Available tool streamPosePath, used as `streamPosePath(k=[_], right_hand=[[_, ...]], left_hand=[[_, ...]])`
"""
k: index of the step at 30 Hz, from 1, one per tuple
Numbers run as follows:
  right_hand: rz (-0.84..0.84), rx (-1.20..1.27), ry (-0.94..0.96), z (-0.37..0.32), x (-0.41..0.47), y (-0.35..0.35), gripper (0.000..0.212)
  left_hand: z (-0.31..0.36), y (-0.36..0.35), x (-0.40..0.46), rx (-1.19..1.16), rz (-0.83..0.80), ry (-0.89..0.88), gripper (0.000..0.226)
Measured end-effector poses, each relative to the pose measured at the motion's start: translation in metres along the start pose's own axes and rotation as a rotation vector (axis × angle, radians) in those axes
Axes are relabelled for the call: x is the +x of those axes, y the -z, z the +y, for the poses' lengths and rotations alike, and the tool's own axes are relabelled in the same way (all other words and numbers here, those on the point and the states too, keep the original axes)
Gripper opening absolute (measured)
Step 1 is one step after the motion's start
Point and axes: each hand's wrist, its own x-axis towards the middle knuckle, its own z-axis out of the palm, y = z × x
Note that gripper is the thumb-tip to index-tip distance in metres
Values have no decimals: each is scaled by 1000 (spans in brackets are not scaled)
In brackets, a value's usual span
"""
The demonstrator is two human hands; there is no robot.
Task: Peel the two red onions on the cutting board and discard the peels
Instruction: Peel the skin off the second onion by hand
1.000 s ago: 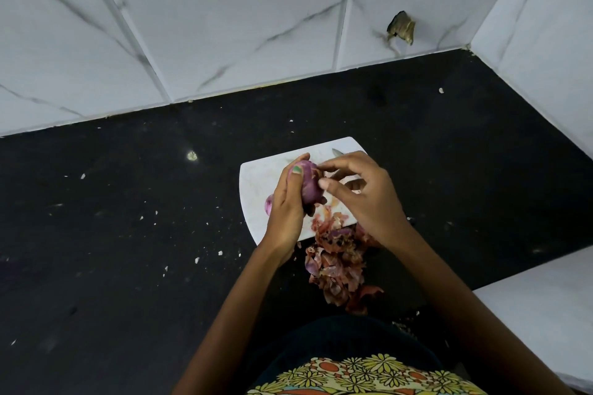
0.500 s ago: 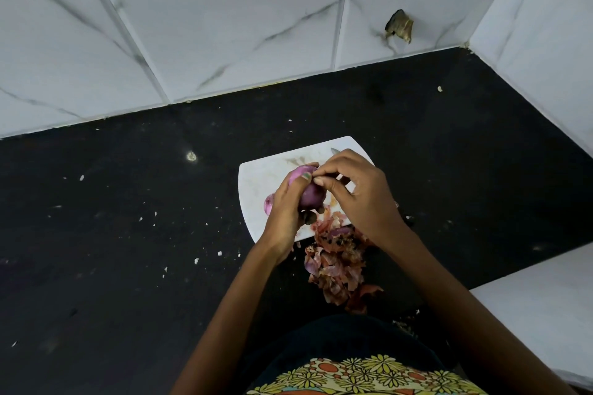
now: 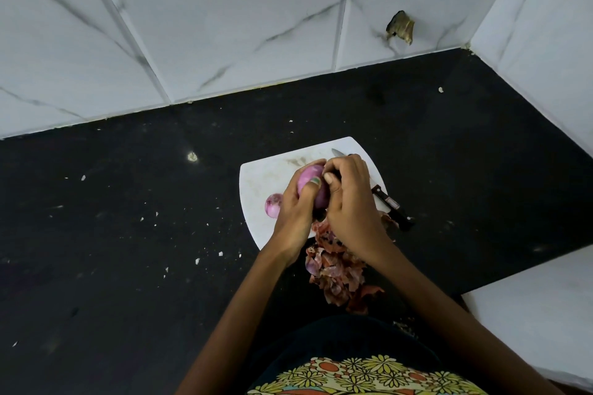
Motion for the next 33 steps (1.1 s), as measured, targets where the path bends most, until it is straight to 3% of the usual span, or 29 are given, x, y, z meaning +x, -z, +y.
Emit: streamPosePath(k=[5, 7, 12, 15, 17, 23, 26, 28, 33], right_hand=[[10, 355, -546, 4, 9, 7, 19], [72, 412, -641, 9, 11, 13, 14], [3, 166, -401, 20, 8, 24, 10], [-176, -22, -261, 23, 5, 27, 15], [-189, -87, -197, 21, 4, 29, 20], [-96, 154, -93, -6, 7, 34, 34], [-78, 146, -14, -14, 5, 29, 19], [-28, 70, 18, -16, 1, 23, 21], [51, 137, -81, -18, -2, 19, 12]], left_hand=[[6, -1, 2, -76, -45, -6, 46], [7, 0, 2, -190, -69, 17, 46], [10, 1, -2, -503, -118, 81, 51], [13, 2, -3, -545, -114, 123, 48], [12, 3, -3, -523, -94, 121, 45], [11, 0, -1, -480, 20, 110, 48], [8, -3, -1, -431, 49, 65, 52], [7, -3, 0, -421, 73, 40, 46], [5, -1, 1, -361, 77, -5, 38]])
